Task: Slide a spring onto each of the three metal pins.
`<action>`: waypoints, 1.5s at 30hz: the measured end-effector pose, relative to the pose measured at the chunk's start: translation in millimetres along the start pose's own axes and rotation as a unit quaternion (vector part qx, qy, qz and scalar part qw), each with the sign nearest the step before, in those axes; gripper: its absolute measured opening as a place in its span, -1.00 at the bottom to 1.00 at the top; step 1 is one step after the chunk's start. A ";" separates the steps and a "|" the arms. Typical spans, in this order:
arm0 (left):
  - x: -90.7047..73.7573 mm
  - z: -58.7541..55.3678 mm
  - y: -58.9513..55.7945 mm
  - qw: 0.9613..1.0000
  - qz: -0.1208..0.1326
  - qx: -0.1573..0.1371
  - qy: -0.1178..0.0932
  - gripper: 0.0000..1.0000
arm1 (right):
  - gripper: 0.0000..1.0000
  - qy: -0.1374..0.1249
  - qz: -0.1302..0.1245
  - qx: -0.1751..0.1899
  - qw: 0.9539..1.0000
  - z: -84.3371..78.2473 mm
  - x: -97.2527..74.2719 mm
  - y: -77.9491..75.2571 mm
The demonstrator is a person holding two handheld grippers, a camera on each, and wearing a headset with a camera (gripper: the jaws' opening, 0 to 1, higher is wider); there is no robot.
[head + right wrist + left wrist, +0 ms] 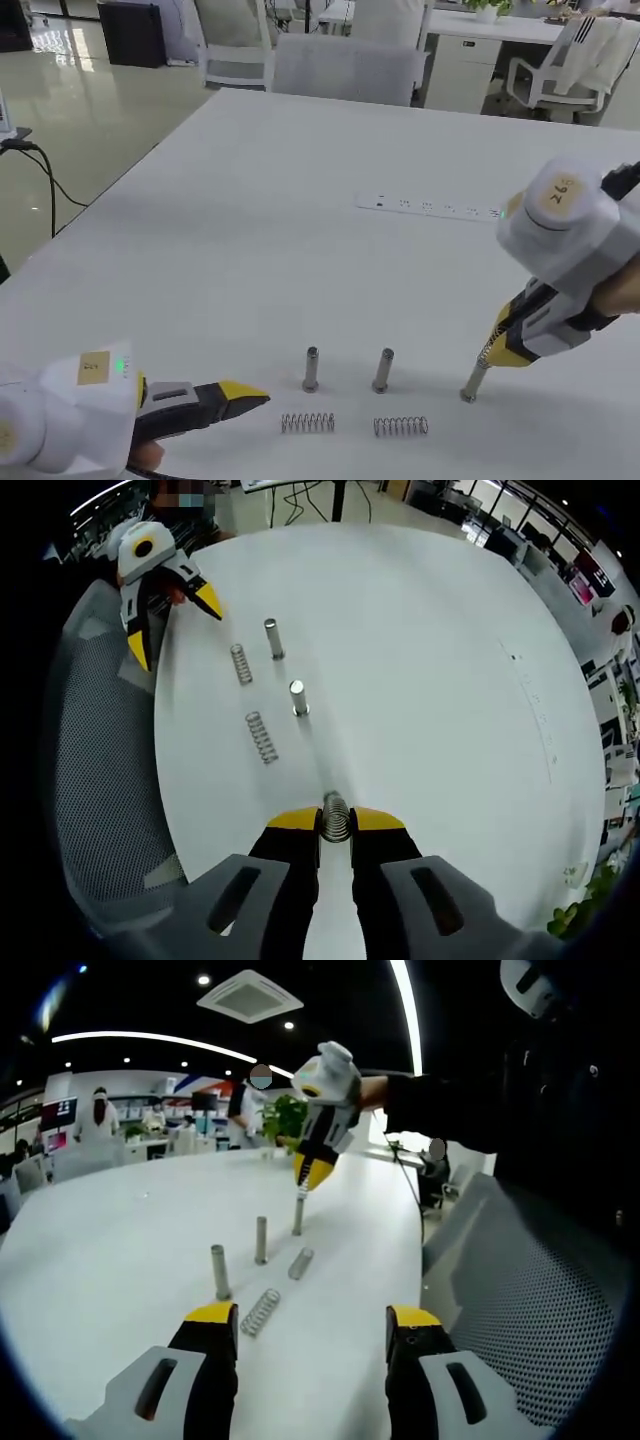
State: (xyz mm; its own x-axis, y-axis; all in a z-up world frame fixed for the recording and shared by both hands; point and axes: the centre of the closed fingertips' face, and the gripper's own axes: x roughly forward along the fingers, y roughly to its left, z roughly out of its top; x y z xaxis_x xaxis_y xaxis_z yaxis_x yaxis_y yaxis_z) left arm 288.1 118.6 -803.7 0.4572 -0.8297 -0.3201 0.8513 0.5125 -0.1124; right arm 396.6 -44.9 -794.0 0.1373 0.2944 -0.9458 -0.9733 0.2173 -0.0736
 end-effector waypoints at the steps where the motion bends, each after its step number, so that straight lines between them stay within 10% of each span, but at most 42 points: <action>1: 0.0 -0.2 -0.3 1.000 0.000 0.000 0.000 0.09 | -0.83 0.002 0.000 -0.001 1.000 -0.6 1.6 -0.1; 45: 2.3 -2.7 -2.9 1.000 -0.005 -0.002 0.006 0.05 | -0.83 0.028 0.016 0.019 0.999 -19.5 56.0 -4.5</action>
State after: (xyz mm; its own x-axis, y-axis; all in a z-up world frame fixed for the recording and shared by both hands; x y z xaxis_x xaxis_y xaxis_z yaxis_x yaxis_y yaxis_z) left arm 286.0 115.7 -806.7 0.4464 -0.8320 -0.3294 0.8545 0.5056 -0.1190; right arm 405.1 -47.6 -852.8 0.0953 0.2489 -0.9638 -0.9692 0.2442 -0.0328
